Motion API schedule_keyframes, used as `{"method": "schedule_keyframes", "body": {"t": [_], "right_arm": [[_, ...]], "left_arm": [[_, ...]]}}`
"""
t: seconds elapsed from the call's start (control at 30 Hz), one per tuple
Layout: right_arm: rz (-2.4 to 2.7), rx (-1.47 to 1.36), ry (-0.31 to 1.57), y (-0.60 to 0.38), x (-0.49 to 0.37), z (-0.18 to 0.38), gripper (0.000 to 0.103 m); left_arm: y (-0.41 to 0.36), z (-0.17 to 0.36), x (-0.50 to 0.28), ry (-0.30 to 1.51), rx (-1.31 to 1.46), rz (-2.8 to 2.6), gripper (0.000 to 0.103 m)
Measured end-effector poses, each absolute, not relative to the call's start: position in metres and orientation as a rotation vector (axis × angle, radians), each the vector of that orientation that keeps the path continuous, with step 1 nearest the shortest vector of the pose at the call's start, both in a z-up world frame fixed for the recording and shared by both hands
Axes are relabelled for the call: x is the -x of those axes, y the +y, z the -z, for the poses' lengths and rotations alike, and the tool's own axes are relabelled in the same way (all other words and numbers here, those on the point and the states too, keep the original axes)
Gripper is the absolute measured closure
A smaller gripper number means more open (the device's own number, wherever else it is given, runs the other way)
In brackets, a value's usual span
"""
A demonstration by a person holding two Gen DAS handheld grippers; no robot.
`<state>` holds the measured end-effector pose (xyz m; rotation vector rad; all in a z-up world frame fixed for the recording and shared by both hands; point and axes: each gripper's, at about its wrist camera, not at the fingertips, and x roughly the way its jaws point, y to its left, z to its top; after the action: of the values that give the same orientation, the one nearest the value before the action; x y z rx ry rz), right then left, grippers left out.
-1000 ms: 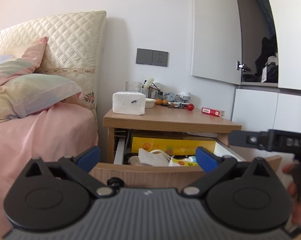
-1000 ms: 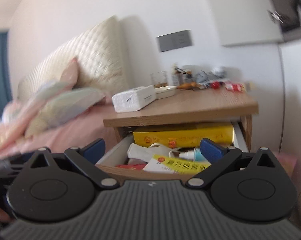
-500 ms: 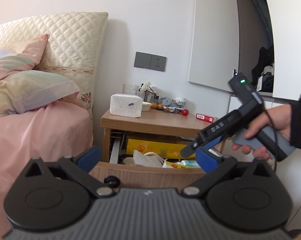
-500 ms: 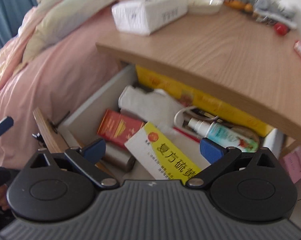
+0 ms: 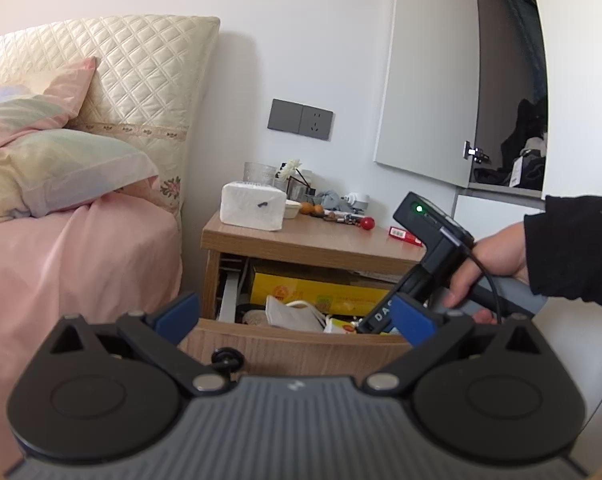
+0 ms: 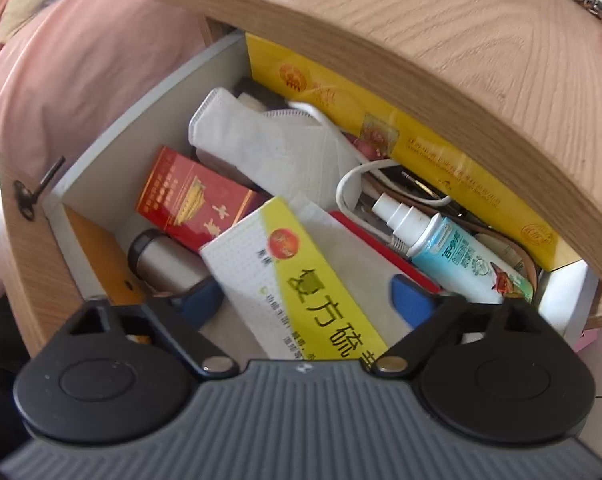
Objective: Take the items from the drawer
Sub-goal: 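Grasp the yellow-and-white medicine box with the right gripper, then lift the medicine box out of the drawer with the right gripper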
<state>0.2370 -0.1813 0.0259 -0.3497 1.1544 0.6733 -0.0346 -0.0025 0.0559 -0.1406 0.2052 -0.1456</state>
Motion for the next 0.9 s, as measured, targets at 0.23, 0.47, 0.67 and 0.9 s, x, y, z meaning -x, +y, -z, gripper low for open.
{"method": "schedule_keyframes", "body": {"t": [0.23, 0.47, 0.67, 0.9], "right_arm": [[-0.707, 0.467, 1.159, -0.181, -0.228, -0.024, 0.039], [-0.699, 0.633, 1.093, -0.181, -0.204, -0.038, 0.044], [-0.652, 0.711, 0.944, -0.182, -0.176, -0.072, 0.044], [-0.585, 0.763, 0.798, -0.176, -0.144, -0.109, 0.044]], "left_arm": [[-0.004, -0.056, 0.034, 0.212, 0.129, 0.152, 0.0], [-0.006, -0.057, 0.037, 0.207, 0.117, 0.153, 0.0], [-0.009, -0.056, 0.04, 0.203, 0.098, 0.157, 0.0], [-0.012, -0.056, 0.045, 0.189, 0.109, 0.176, 0.0]]}}
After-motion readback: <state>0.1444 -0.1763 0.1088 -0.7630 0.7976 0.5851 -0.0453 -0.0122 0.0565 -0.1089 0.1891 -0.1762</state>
